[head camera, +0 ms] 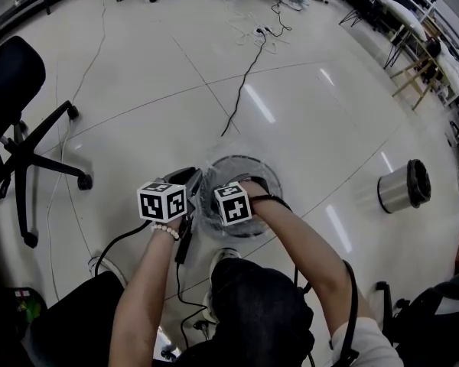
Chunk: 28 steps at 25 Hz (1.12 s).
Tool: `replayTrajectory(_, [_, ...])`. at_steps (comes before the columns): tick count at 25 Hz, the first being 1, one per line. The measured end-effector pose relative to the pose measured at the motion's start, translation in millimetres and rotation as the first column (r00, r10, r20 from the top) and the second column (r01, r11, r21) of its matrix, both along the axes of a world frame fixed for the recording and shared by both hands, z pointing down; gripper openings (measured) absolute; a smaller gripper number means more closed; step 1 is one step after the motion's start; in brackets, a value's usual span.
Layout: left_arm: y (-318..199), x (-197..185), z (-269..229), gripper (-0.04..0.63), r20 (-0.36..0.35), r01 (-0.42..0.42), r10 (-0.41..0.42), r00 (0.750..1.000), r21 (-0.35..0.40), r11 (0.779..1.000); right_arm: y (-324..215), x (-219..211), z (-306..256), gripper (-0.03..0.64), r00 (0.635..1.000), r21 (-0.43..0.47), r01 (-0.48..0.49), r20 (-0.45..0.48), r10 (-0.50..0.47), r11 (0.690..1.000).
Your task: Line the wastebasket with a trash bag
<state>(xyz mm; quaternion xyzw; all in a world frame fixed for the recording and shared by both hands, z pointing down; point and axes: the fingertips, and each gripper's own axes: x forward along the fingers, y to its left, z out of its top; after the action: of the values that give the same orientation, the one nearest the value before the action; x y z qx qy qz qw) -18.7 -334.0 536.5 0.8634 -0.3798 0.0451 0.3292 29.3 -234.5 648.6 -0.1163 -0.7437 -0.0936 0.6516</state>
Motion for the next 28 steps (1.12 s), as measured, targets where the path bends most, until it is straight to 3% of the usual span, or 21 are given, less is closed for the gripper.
replayTrajectory(2, [0,-1,-1,0.074,-0.003,0.003,-0.003,1.0,-0.002,1.0,-5,17,7,0.0,0.997,-0.005,0.0,-0.079,0.0,1.0])
replayTrajectory(4, [1,-1,-3,0.074,-0.003,-0.002,0.002,1.0,0.007,1.0,20,25,13,0.0,0.988,-0.082,0.106,-0.103,-0.114,0.991])
replayTrajectory(5, [1,-2,-4,0.074,0.002,-0.005,0.005,1.0,0.014,1.0,23,23,12,0.0,0.987,-0.078,0.132,-0.087,-0.138,0.988])
replayTrajectory(8, [-2,-6,-3,0.074,0.015,-0.007,0.007,1.0,0.015,1.0,-6,10,-21,0.0,0.999,0.017,0.029,0.033,-0.029,0.999])
replayTrajectory(12, [0,-9,7,0.095,0.015,0.001,-0.001,1.0,-0.013,1.0,-5,3,-72,0.021,0.994,0.098,0.042,0.097,-0.052,0.994])
replayTrajectory(13, [1,-10,7,0.117,0.008,0.001,-0.001,1.0,-0.016,1.0,-12,5,-85,0.11,0.993,0.13,0.005,0.116,-0.021,0.991])
replayTrajectory(14, [3,-10,4,0.131,-0.002,-0.001,0.001,1.0,-0.013,1.0,-22,9,-100,0.144,0.989,0.155,-0.048,0.146,0.025,0.987])
replayTrajectory(18, [9,-15,-10,0.176,-0.051,-0.003,0.003,0.999,0.001,1.0,-62,45,-158,0.148,0.952,0.225,-0.24,0.244,0.184,0.944])
replayTrajectory(22, [12,-14,-30,0.186,-0.073,-0.018,0.021,0.997,0.041,0.999,-88,71,-168,0.195,0.933,0.281,-0.316,0.262,0.244,0.906])
replayTrajectory(25, [14,-2,-43,0.186,-0.035,-0.073,0.076,0.996,0.086,0.994,-100,67,-152,0.243,0.92,0.251,-0.348,0.278,0.277,0.903])
replayTrajectory(28, [13,8,-46,0.186,0.06,-0.134,0.127,0.99,0.134,0.982,-113,60,-135,0.262,0.91,0.22,-0.364,0.29,0.296,0.905])
